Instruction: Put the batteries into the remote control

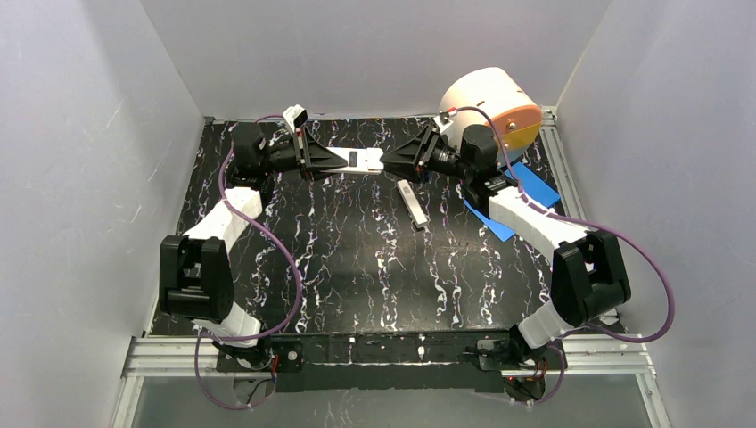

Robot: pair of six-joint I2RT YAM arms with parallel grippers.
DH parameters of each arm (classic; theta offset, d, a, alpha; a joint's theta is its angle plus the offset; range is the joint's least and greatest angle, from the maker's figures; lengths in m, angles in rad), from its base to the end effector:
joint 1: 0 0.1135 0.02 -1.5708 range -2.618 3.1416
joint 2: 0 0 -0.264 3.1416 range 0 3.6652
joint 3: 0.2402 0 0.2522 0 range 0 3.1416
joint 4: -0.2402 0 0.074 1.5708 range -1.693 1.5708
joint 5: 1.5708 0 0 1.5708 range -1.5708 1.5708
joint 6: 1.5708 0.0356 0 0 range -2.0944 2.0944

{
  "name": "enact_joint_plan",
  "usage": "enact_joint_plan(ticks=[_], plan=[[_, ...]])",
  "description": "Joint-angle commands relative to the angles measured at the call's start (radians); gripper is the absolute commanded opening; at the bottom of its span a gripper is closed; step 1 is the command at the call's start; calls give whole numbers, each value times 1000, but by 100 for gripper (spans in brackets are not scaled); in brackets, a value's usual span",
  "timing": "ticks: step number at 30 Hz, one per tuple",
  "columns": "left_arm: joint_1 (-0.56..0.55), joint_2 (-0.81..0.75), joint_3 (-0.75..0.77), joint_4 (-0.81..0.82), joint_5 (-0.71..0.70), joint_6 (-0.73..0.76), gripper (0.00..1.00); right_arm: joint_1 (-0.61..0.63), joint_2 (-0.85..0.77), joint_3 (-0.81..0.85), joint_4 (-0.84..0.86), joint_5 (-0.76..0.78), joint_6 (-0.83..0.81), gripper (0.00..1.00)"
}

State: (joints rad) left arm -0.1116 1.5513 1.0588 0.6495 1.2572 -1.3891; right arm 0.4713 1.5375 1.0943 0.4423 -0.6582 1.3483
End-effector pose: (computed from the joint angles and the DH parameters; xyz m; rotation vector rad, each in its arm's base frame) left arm 0.3371 -0.0719 0.3278 0.1287 1.9351 -1.9643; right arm 0.3112 0.1830 0.3264 0.2130 1.9342 1.8386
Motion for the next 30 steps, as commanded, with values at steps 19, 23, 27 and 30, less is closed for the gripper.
enact_joint_plan(ticks=[19, 23, 27, 30], plan=[[-8, 10, 20, 27, 29, 0, 0, 24, 51, 113, -21, 3, -124, 60], [-8, 10, 25, 32, 26, -5, 0, 27, 47, 115, -62, 20, -162, 56], [-8, 15, 32, 56, 22, -25, 0, 27, 37, 112, -122, 48, -212, 41], [-9, 16, 35, 75, 12, -43, 0, 26, 16, 106, -174, 92, -249, 33]])
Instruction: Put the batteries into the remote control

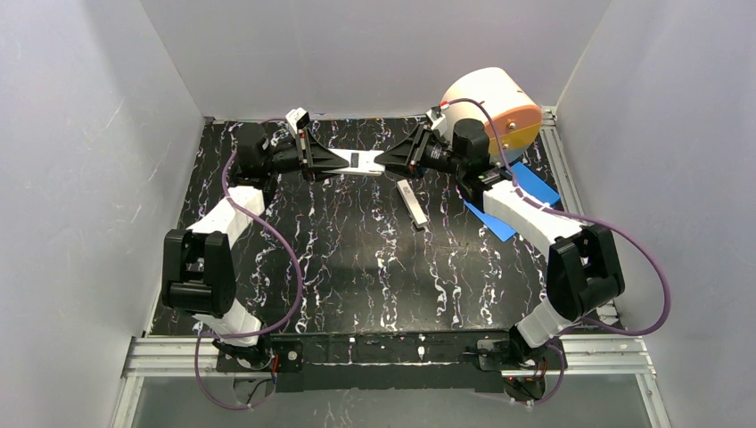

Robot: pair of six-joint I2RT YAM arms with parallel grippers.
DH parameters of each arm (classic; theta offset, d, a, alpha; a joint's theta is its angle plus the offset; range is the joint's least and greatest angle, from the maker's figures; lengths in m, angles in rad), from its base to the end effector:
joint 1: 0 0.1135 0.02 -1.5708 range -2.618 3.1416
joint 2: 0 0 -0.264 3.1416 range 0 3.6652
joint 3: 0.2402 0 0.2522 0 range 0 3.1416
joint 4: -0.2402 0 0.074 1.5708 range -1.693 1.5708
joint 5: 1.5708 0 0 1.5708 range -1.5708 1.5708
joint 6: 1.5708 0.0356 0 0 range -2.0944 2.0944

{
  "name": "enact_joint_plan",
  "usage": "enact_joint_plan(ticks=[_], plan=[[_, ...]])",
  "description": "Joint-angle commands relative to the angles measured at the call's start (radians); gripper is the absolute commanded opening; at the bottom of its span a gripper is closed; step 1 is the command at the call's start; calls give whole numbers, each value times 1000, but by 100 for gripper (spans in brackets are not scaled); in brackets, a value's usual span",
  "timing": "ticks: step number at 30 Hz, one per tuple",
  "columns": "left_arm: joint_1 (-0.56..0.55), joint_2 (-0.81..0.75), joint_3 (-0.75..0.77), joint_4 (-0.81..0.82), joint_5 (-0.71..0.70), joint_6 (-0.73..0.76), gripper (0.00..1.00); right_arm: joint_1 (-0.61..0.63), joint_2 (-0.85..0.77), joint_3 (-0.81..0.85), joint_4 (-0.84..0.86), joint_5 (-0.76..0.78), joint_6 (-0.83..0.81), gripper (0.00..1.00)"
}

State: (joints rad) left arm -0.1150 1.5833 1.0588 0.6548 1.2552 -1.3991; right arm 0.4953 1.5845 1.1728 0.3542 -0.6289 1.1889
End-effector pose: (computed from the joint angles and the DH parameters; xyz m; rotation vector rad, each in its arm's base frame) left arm 0.3435 -0.0737 0.3178 0.0956 1.9591 -1.9803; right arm 0.3198 0.1965 0.3285 0.0954 1.9501 1.7188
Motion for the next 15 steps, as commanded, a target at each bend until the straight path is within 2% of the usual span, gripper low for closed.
enact_joint_plan(ticks=[1, 15], plan=[[-5, -17, 36, 73, 10, -36, 0, 2, -40, 24, -95, 72, -97, 32], [-41, -19, 11, 123, -86, -48, 0, 10, -44, 46, -148, 63, -153, 34]])
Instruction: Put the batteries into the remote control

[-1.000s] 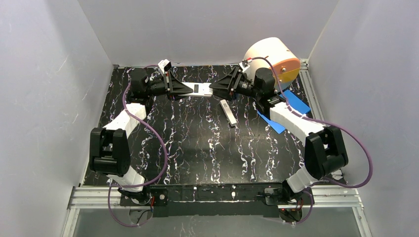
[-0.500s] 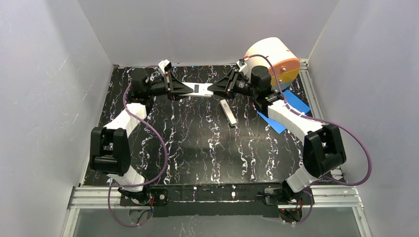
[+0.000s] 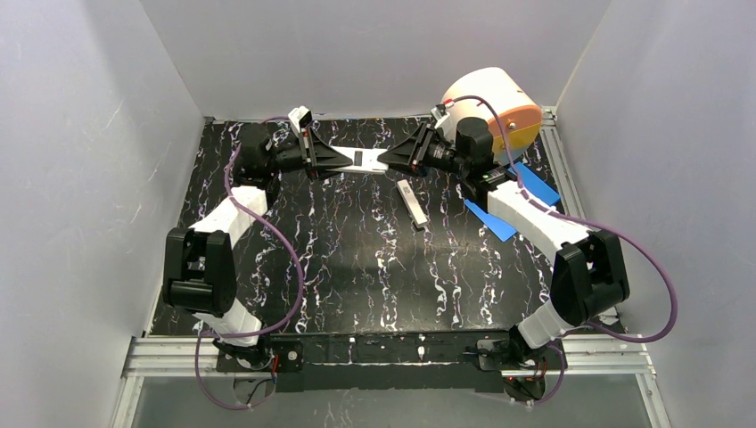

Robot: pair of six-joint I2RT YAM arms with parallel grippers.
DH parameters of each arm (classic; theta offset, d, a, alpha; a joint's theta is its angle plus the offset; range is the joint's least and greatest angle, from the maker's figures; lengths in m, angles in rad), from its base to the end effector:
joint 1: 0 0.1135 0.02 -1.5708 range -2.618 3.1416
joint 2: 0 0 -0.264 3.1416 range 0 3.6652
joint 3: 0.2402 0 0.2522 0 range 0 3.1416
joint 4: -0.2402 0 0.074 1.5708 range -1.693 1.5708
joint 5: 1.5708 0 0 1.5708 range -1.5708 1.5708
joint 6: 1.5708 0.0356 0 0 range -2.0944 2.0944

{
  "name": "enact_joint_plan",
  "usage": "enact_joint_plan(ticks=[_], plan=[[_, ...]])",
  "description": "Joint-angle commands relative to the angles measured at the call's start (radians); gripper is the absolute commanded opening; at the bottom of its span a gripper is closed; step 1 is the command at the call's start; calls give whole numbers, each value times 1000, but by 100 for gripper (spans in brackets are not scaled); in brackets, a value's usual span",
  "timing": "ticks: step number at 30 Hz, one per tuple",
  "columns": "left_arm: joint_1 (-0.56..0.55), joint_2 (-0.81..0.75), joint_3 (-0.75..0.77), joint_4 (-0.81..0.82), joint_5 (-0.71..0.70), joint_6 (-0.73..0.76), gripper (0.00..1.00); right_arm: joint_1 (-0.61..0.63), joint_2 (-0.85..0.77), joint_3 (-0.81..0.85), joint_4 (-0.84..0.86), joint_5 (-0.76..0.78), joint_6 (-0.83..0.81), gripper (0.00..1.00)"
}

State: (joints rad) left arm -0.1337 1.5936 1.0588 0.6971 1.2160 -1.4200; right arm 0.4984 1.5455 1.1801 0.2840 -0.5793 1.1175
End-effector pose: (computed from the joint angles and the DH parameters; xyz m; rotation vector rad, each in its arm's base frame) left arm 0.3450 -0.0801 0.3182 0.0835 1.9323 -1.9771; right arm 0.3130 0.1925 0.3375 0.0805 1.9410 1.6340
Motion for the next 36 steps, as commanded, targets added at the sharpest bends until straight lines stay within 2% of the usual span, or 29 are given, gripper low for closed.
enact_joint_plan(ticks=[1, 6, 9, 13, 21, 30, 36], plan=[[-27, -31, 7, 88, -61, -25, 0, 9, -5, 50, -102, 18, -102, 34], [-61, -56, -27, 116, -150, -6, 0, 17, -6, 99, -243, 82, -182, 38], [-66, -75, -45, 122, -198, 7, 0, 18, -28, 103, -275, 137, -206, 38], [-66, -84, -48, 132, -218, 16, 0, 19, -30, 94, -278, 136, -200, 38], [-66, -81, -55, 134, -212, 30, 0, -4, -81, 64, -256, 188, -147, 29], [-66, -70, -51, 147, -187, 35, 0, -30, -81, 42, -183, 106, -56, 28], [-66, -58, -62, 175, -151, 41, 0, -45, -59, 52, -165, 9, 20, 36]])
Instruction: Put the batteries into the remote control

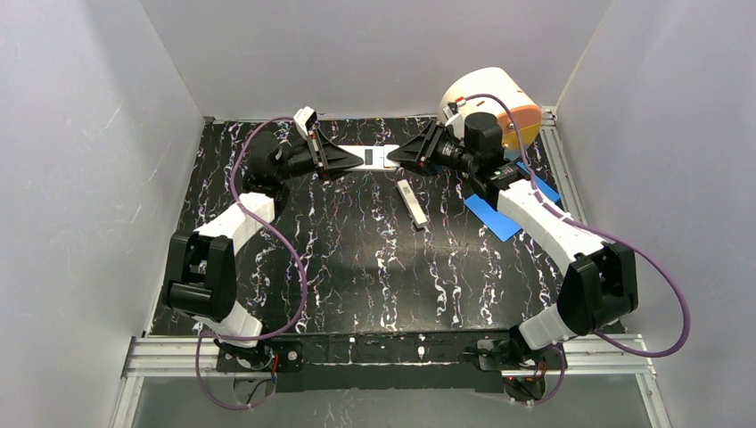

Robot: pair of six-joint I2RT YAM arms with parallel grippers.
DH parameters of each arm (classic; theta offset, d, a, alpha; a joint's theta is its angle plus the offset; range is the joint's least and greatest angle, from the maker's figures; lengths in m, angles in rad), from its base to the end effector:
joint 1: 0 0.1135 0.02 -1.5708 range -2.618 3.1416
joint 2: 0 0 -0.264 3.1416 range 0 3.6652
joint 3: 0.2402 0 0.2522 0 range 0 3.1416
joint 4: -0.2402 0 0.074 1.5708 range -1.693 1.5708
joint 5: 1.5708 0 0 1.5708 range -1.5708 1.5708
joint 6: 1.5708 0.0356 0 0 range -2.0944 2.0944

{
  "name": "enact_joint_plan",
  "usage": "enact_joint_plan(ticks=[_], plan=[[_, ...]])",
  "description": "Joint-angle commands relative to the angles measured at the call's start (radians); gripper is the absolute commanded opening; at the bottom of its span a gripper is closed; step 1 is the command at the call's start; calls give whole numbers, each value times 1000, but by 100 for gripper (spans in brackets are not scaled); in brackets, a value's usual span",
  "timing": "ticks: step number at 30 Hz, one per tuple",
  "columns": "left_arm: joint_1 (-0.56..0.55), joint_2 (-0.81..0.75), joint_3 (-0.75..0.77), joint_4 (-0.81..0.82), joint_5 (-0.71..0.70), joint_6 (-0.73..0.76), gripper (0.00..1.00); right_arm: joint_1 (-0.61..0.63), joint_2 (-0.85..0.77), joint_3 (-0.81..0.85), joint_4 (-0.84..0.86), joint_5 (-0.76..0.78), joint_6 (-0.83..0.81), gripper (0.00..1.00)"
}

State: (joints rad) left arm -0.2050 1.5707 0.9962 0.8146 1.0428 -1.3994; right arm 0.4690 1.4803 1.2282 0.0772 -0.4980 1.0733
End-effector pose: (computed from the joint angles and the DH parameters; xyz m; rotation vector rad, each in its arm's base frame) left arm 0.3340 -0.1009 0.3166 0.0626 1.8022 -1.9141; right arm 0.3063 0.1743 0.3551 0.1838 1.9919 1.5004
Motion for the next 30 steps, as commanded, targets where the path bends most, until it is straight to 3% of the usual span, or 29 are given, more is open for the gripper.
enact_joint_plan(ticks=[1, 9, 17, 25, 30], plan=[[6, -35, 0, 60, 23, 20, 0, -16, 10, 3, 49, -84, 80, 38], [0, -35, -6, 86, 16, 7, 0, -15, 34, -72, 205, -167, 259, 43], [-2, -36, -14, 87, 16, 15, 0, -16, 23, -32, 107, -142, 205, 43], [-2, -32, -11, 87, 21, 17, 0, -34, -3, -28, 142, -119, 201, 63], [-2, -29, -15, 87, 24, 16, 0, -56, -3, 15, 128, -82, 143, 68]])
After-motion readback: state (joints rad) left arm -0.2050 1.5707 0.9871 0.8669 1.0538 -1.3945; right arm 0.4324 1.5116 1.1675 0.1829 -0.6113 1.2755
